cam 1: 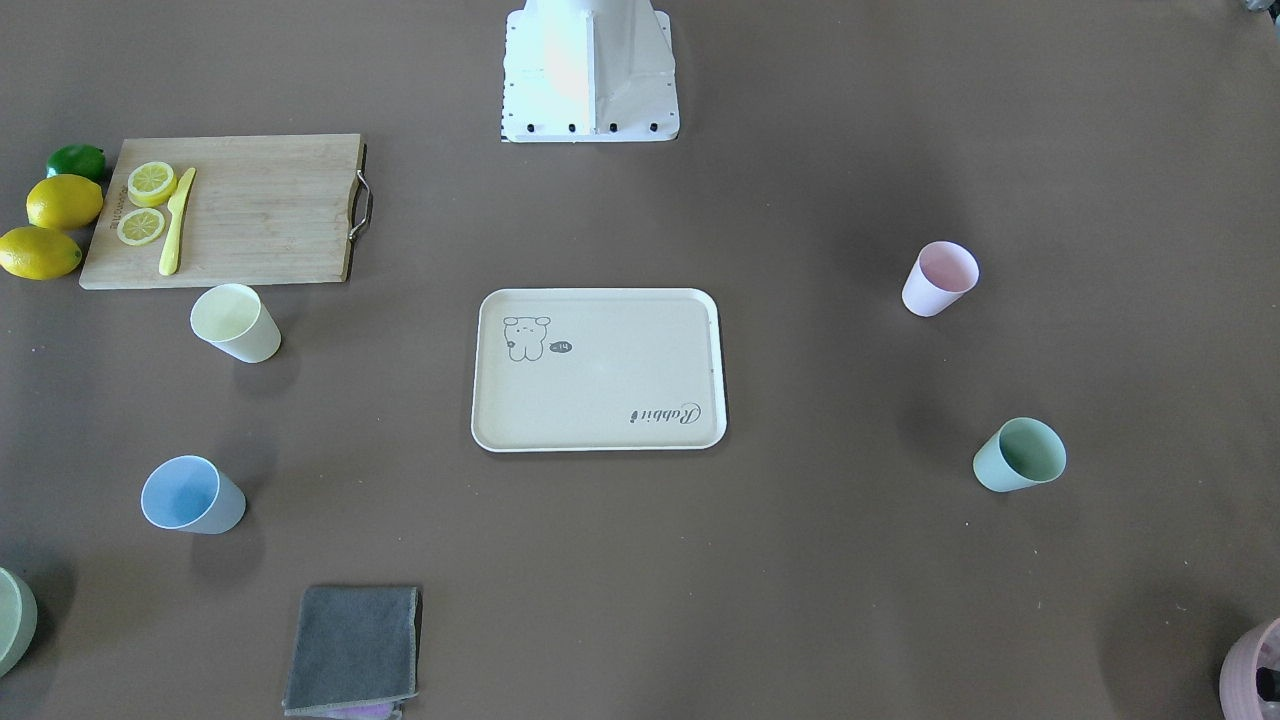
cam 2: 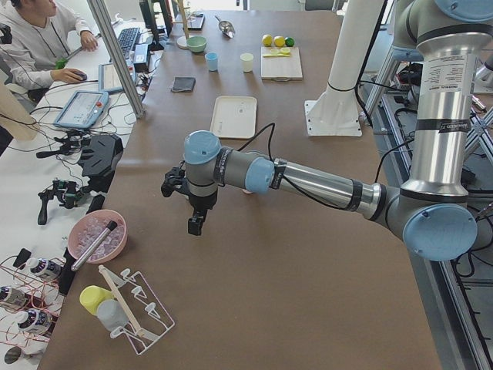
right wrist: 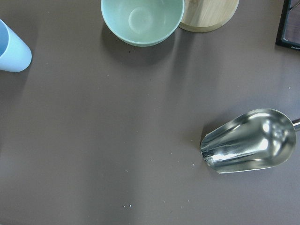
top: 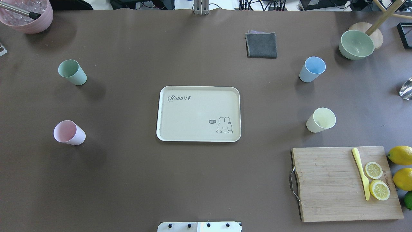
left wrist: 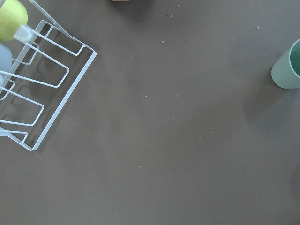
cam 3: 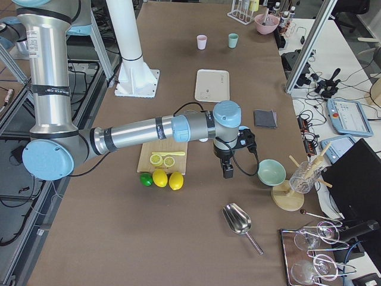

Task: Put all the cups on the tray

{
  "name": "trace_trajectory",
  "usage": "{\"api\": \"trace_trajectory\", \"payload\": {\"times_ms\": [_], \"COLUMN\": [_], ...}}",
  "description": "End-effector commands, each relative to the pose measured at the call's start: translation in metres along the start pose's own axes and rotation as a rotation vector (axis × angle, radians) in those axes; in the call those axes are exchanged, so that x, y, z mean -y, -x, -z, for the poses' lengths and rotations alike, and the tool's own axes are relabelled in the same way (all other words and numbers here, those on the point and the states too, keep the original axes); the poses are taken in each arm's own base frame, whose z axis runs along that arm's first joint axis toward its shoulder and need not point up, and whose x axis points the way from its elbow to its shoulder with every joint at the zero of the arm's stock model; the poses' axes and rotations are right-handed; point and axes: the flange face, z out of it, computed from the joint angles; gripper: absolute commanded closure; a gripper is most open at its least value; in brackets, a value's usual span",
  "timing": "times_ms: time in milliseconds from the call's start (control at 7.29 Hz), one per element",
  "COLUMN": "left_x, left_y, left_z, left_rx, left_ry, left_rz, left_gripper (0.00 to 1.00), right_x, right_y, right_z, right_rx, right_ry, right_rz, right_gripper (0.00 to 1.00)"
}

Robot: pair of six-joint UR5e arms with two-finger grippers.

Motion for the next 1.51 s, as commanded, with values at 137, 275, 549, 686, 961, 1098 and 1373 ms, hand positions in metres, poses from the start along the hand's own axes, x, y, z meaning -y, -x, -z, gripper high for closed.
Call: {"api": "trace_trajectory", "payload": {"times_ms": [137,275,549,686,961,1098,1373], "left_x": [0.000,0.000,0.004,0.003,0.011,0.017,0.027], "left_y": [-0.003,-0.003,-0.020,-0.020,-0.034,-0.051,-0.120], "left_z": [0.002,0.000,-0.011,-0.011,-0.011,-0.010,-0.032], "left_rx": [-0.009,-0.009,-0.023,-0.021,-0.028,-0.036,-0.096], "left_ry": [-0.004,-0.002,0.017,0.017,0.014,0.009,-0.034], "left_rz": [-0.004,-0.005,-0.038,-0.039,-0.065,-0.043,0.085], "left_gripper": [0.02,0.02,0.02,0.02,0.02,0.02,0.02], "right_x": [-0.001,-0.002,0.000,0.001,0.007,0.023,0.030], "right_y": [0.001,0.002,0.013,0.018,0.041,0.065,0.122], "right_z": [-0.002,-0.007,-0.012,-0.015,-0.025,-0.029,-0.062], "right_rx": [0.015,0.067,0.117,0.120,0.131,0.137,0.169], "right_ry": [0.005,0.011,0.020,0.027,0.047,0.053,0.033], "right_rz": [-0.005,-0.014,-0.007,0.002,0.036,-0.018,-0.084], "right_gripper": [0.00,0.00,0.00,0.00,0.00,0.01,0.02]}}
